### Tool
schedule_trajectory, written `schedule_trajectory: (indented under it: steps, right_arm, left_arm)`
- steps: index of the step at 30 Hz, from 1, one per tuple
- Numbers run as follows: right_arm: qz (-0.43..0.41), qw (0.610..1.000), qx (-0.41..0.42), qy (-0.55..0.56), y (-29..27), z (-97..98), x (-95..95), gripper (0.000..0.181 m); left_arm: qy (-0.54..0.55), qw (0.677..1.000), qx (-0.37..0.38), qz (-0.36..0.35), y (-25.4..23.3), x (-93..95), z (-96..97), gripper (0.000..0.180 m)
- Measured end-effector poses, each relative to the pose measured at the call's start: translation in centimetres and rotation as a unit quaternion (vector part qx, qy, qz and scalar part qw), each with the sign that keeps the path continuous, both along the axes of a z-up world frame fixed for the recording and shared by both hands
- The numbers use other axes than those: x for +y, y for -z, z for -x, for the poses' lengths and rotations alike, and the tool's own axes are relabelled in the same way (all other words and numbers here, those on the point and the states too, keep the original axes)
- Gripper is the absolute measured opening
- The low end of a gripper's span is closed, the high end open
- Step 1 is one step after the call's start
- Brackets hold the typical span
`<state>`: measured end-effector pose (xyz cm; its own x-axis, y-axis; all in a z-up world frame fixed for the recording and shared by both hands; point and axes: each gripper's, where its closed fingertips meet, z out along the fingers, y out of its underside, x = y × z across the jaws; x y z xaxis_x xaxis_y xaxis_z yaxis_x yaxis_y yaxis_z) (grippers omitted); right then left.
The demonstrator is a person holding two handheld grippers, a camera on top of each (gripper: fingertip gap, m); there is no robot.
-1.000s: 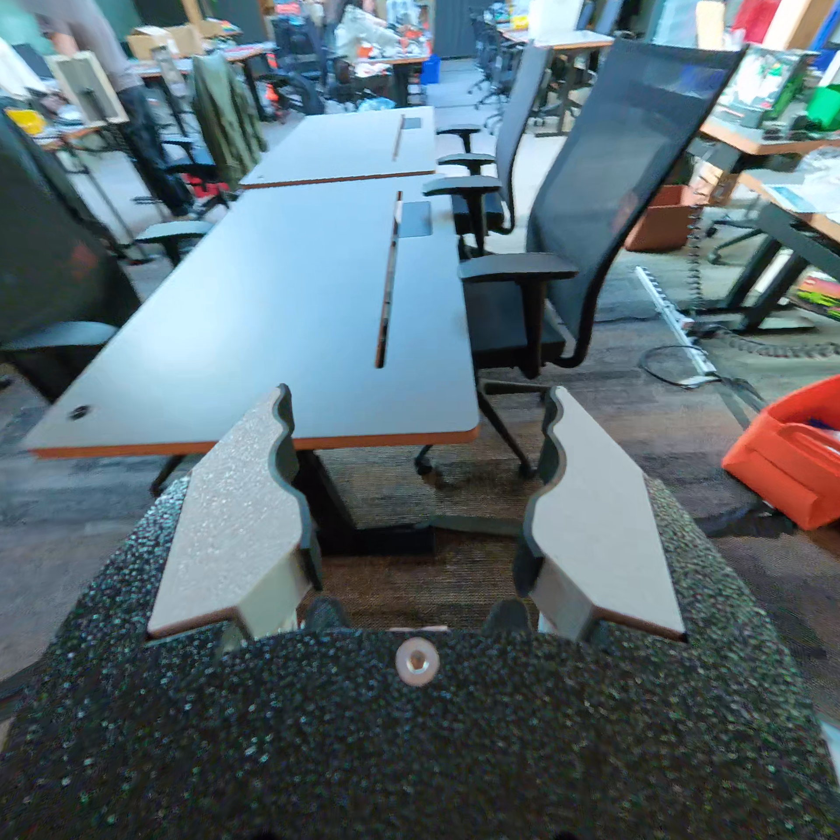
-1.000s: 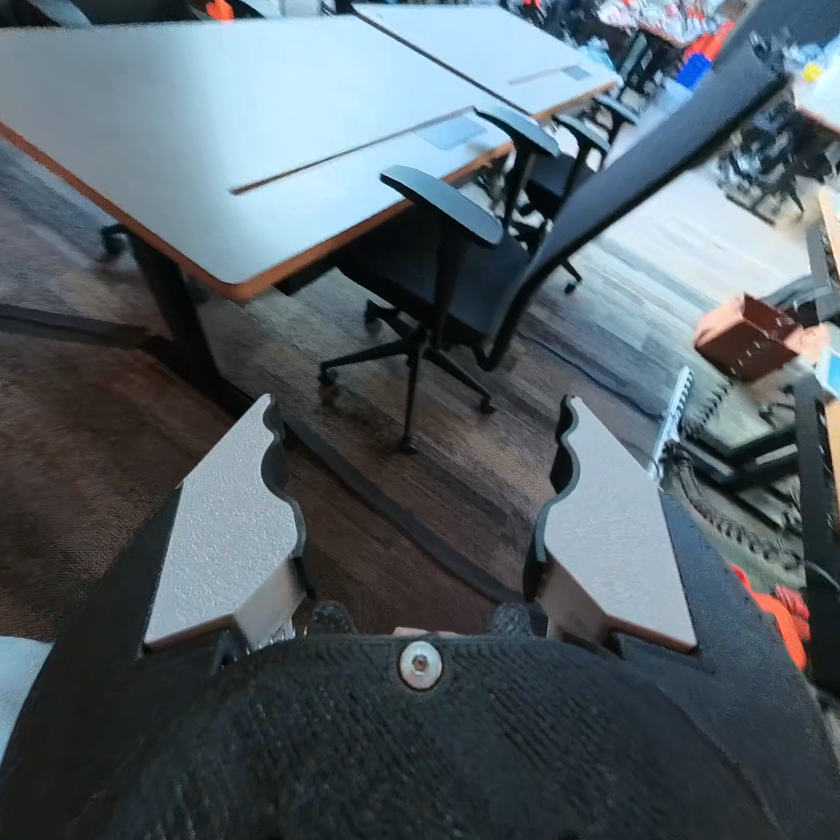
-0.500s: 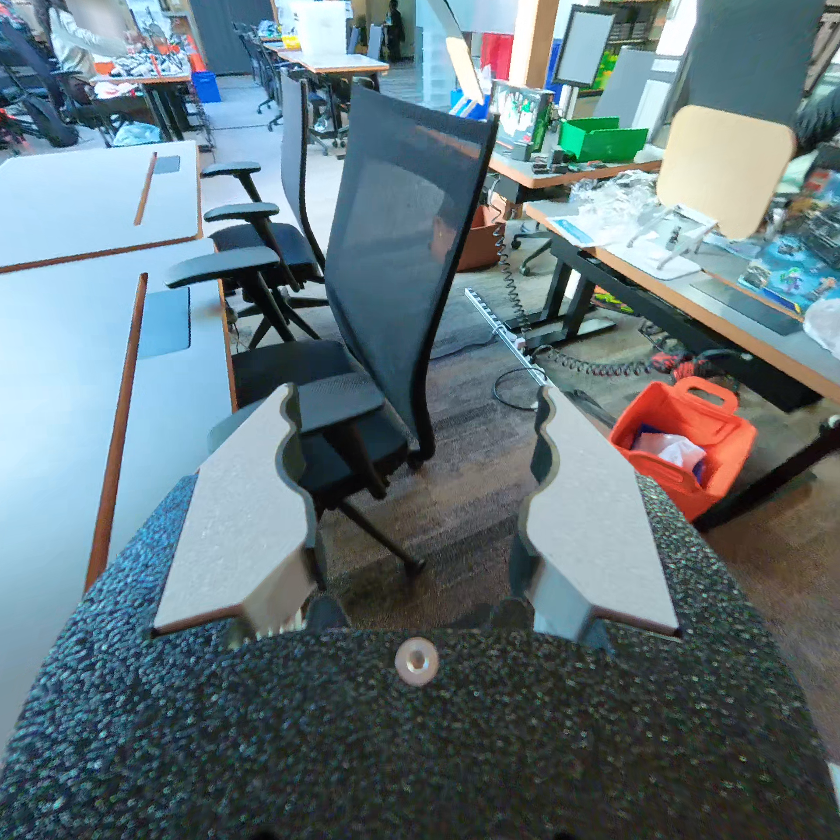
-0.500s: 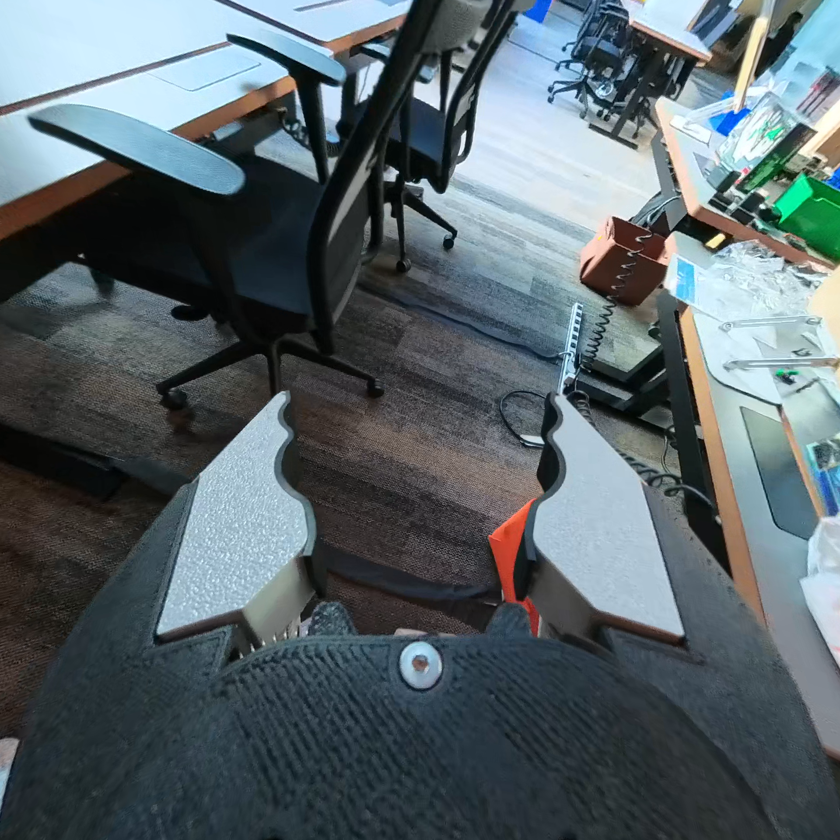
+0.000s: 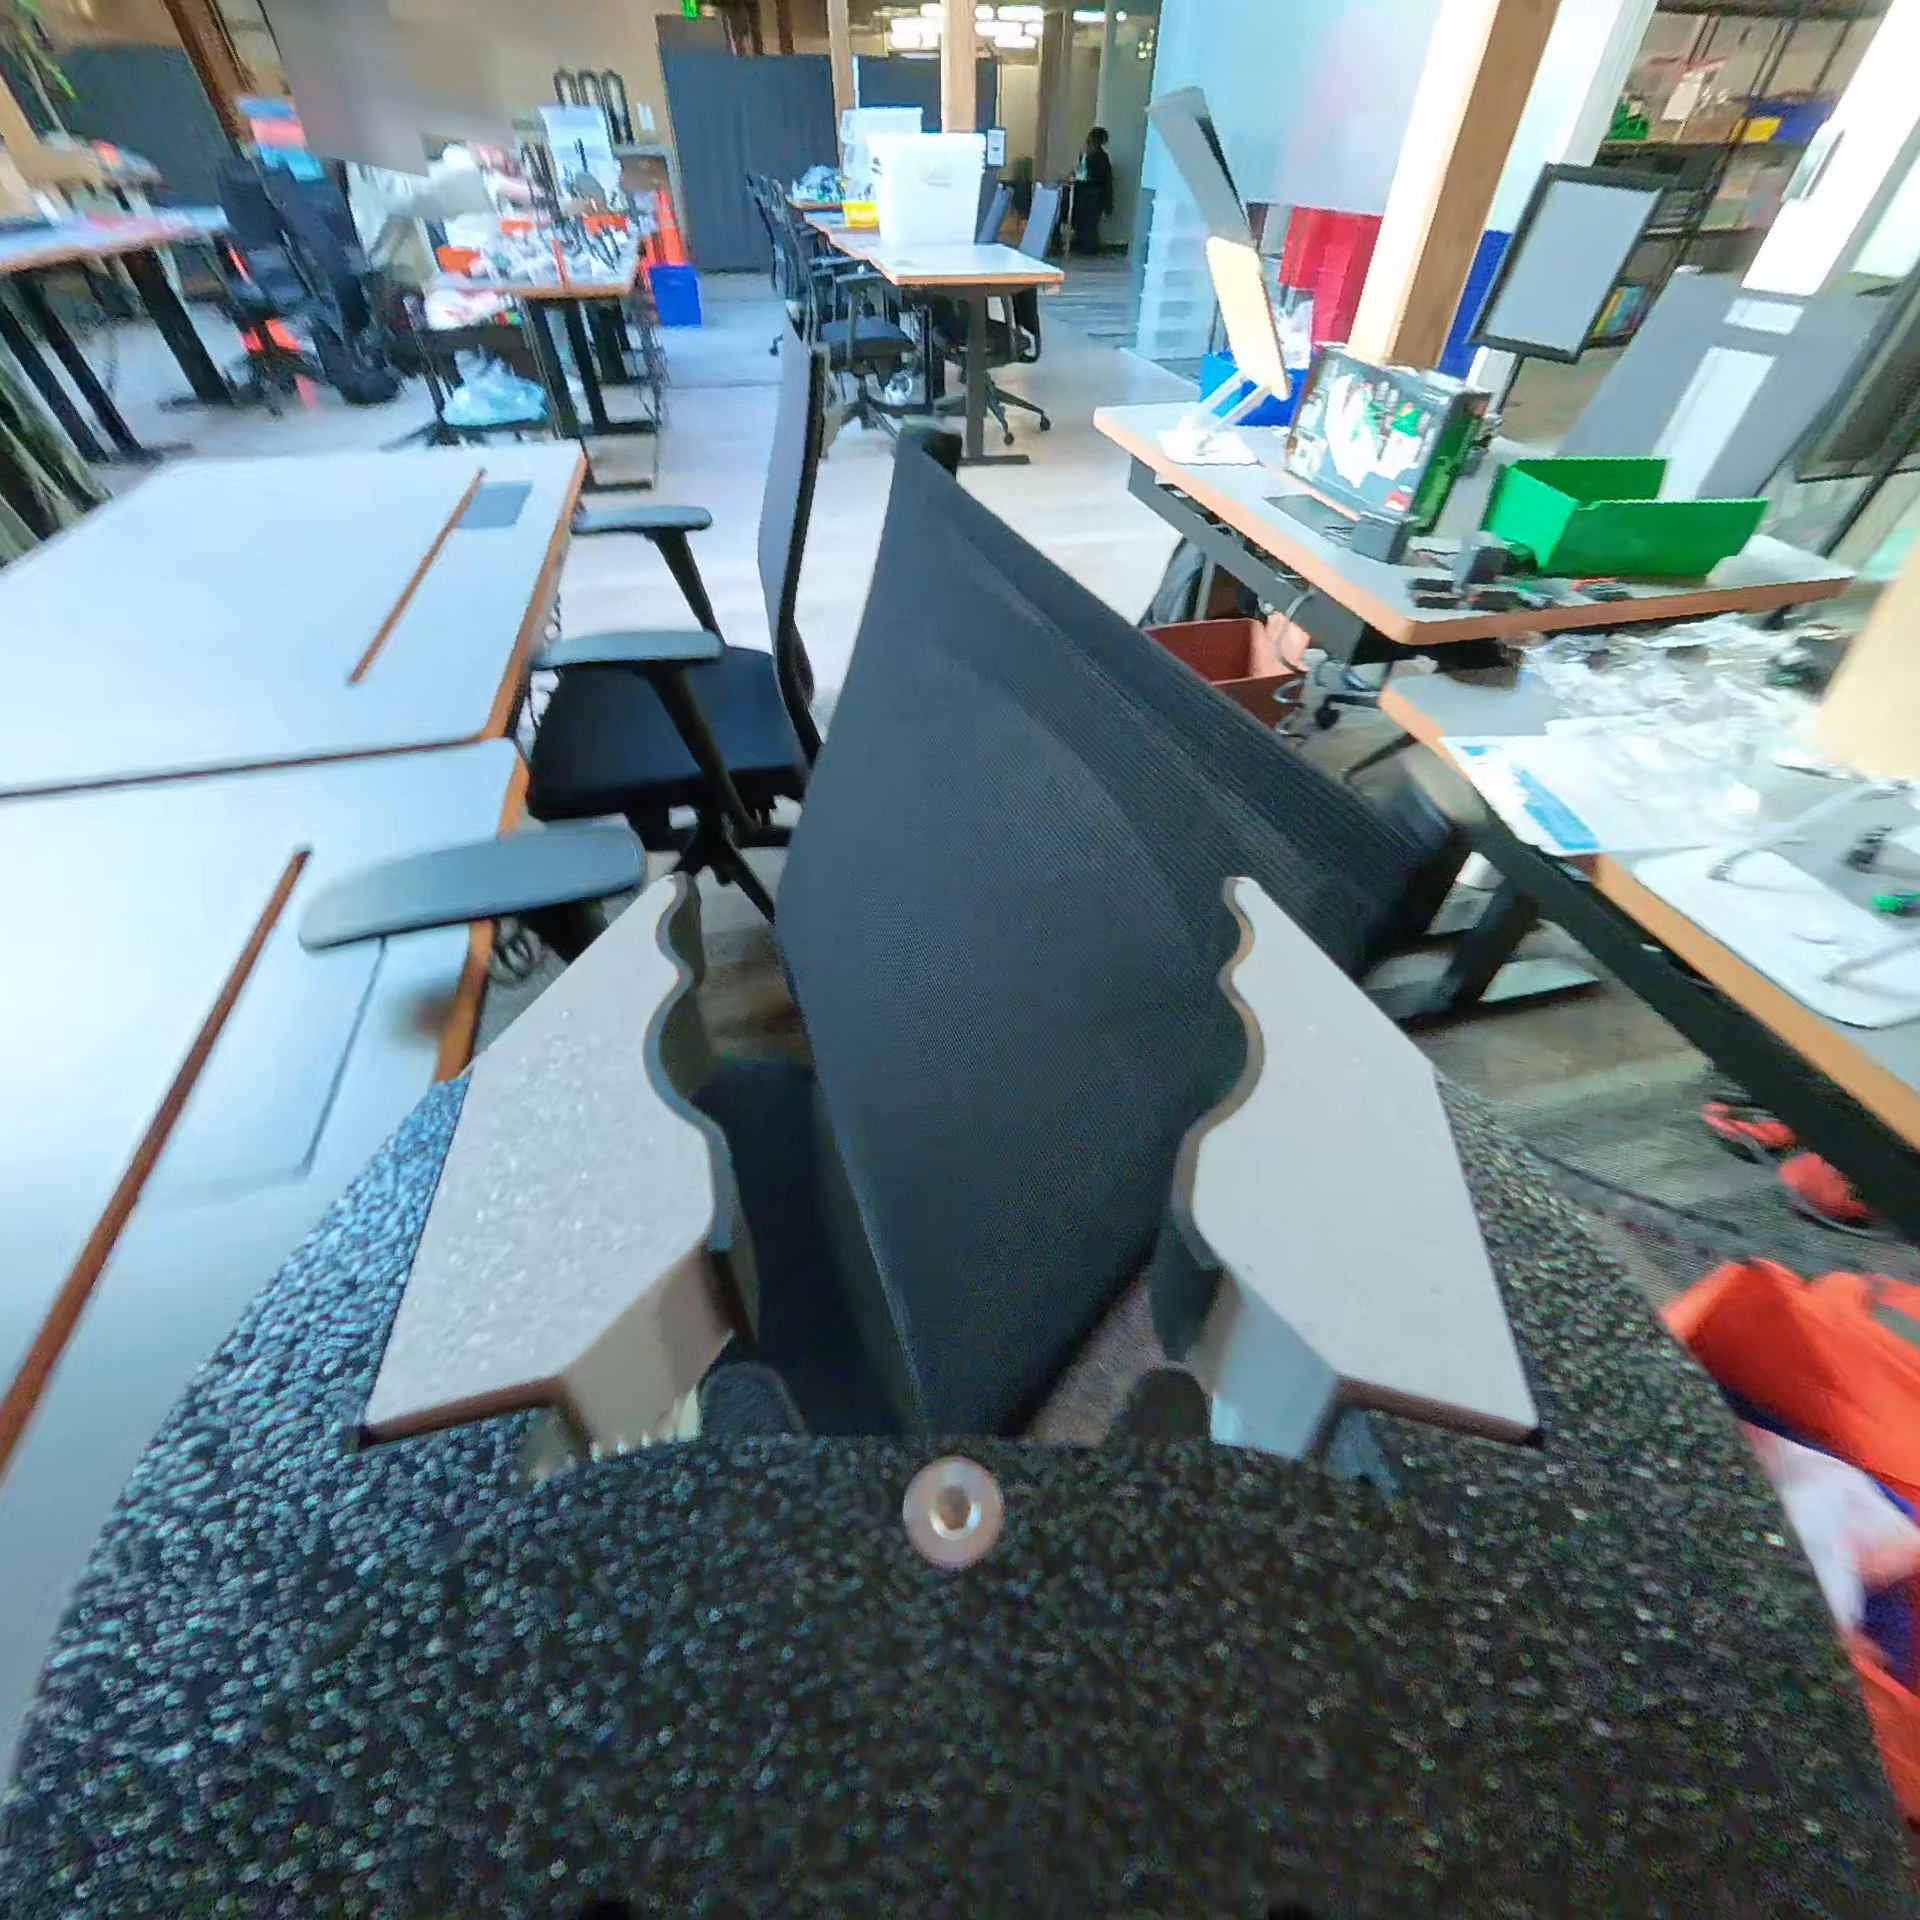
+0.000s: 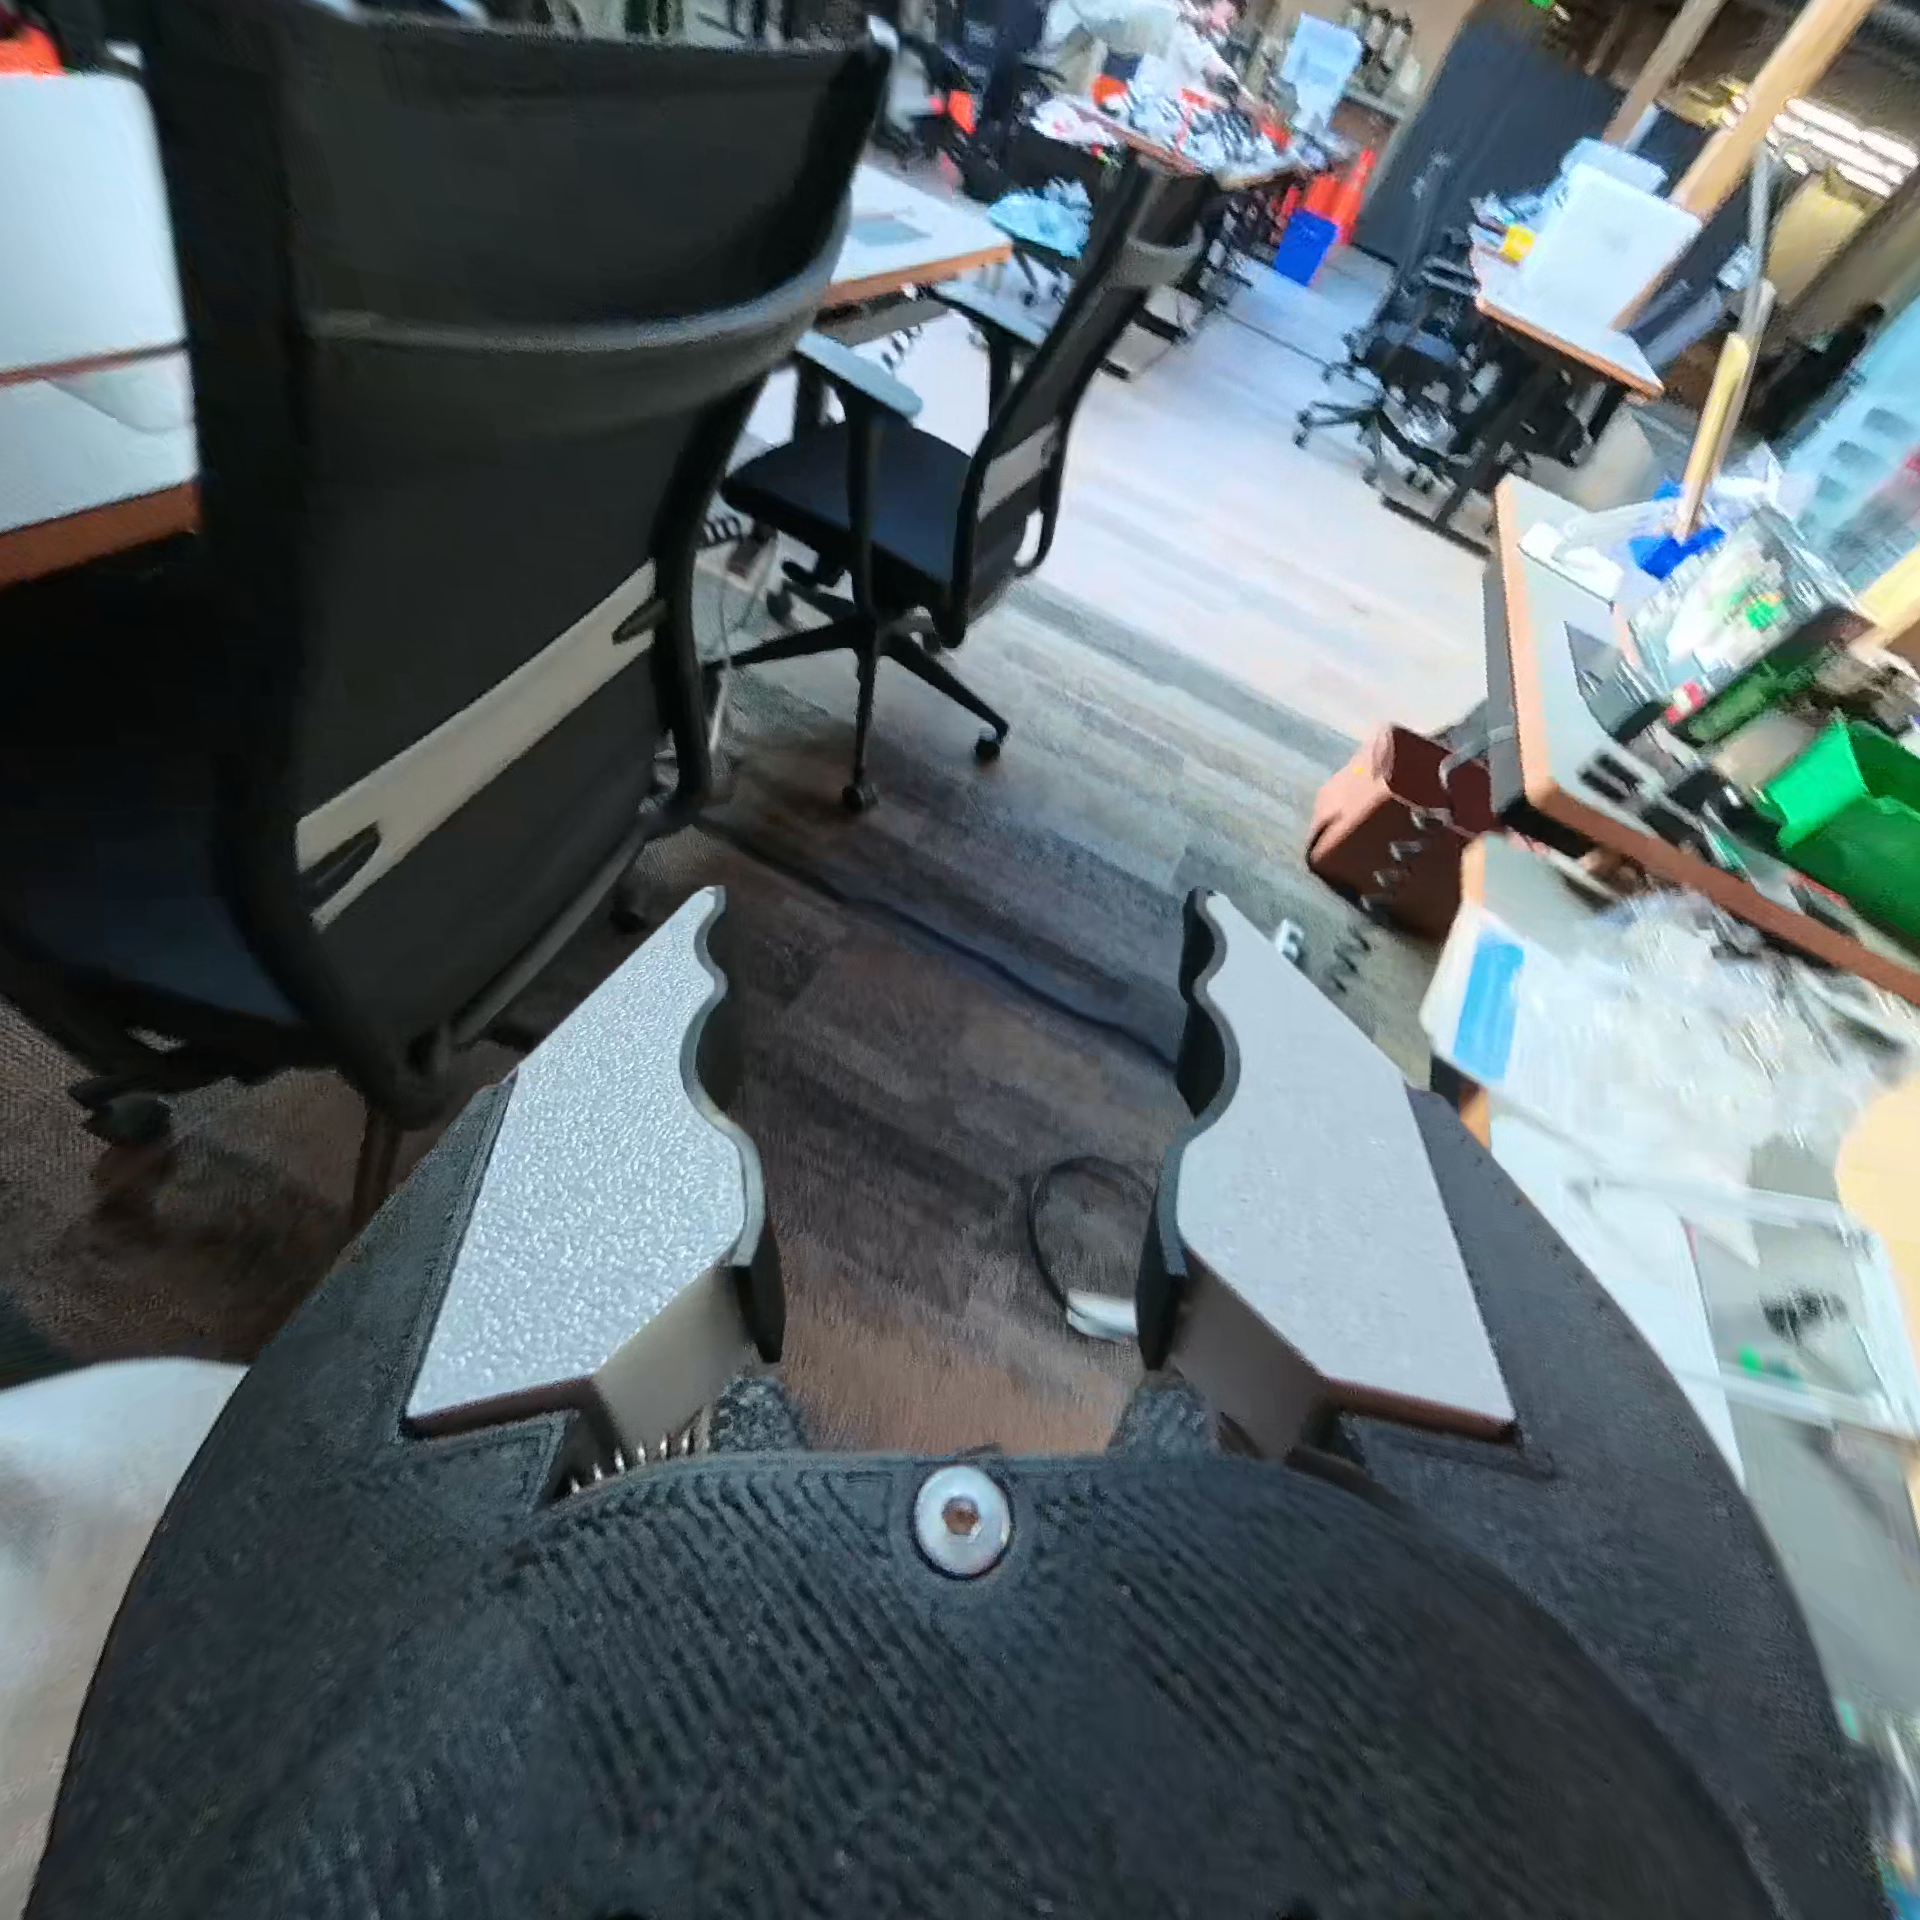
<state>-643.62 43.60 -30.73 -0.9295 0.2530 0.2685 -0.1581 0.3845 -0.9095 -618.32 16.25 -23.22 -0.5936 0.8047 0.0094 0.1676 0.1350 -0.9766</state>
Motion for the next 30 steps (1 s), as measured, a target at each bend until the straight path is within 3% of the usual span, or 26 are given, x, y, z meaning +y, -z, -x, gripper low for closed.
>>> schedule_trajectory:
  steps: [6, 14, 18, 22, 30]
  right_arm:
    - [-0.017, 0.998, 0.055, -0.030, -1.9, 14.3, -13.0, 0.101]
    - [-0.020, 0.994, 0.019, -0.106, -2.9, 28.7, -29.0, 0.107]
    - [-0.023, 0.995, -0.001, -0.102, -0.9, 35.5, -35.2, 0.121]
    - [-0.006, 0.994, -0.050, -0.094, 0.9, 43.5, -43.4, 0.133]
    - [0.038, 0.977, -0.078, -0.195, -0.2, 56.8, -65.4, 0.135]
  left_arm:
    - [-0.062, 0.996, 0.000, 0.066, -2.9, -15.9, 11.3, 0.095]
    - [-0.053, 0.998, -0.008, 0.036, -5.6, -28.7, 23.4, 0.095]
    - [-0.067, 0.997, -0.016, 0.019, -6.1, -31.9, 26.3, 0.095]
    - [-0.120, 0.992, -0.041, 0.015, -6.6, -35.1, 27.3, 0.095]
    - [-0.239, 0.969, -0.038, -0.041, -8.4, -42.4, 34.3, 0.100]
